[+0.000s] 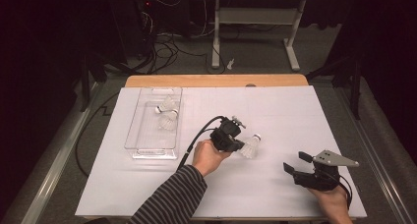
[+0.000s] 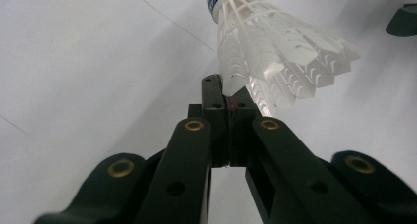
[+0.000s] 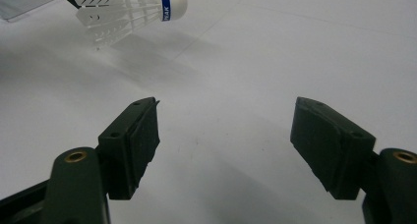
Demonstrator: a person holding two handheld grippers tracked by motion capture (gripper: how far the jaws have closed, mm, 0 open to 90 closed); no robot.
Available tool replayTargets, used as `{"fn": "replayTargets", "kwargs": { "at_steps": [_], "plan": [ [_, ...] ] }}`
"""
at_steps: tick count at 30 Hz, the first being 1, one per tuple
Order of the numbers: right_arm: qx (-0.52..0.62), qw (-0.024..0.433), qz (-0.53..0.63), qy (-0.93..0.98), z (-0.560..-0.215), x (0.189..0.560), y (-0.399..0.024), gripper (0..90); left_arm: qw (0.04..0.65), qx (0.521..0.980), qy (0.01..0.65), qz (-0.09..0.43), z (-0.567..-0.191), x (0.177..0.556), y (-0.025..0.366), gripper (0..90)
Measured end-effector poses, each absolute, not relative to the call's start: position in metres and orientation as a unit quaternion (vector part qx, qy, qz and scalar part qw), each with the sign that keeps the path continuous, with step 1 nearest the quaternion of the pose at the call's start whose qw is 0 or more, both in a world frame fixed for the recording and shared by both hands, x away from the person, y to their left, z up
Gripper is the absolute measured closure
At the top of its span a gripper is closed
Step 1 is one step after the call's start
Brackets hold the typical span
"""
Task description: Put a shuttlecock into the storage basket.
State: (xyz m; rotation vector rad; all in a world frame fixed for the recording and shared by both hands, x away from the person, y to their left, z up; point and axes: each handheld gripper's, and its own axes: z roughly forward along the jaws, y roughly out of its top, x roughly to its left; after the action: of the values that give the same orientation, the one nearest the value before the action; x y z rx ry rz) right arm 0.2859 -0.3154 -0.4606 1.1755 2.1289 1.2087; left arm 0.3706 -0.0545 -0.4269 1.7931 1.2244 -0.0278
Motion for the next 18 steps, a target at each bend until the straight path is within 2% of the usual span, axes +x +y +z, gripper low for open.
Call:
{"fn": "replayTargets", "kwargs": {
  "at_steps": [18],
  "plan": [
    [0.423,0.211,0.435,0.766,-0.4605,0.2857,-0.3153,27.3,0.470,0.727,0.500,-0.009,-0.4224,0.3692,-0.0457,89.6]
  ]
}}
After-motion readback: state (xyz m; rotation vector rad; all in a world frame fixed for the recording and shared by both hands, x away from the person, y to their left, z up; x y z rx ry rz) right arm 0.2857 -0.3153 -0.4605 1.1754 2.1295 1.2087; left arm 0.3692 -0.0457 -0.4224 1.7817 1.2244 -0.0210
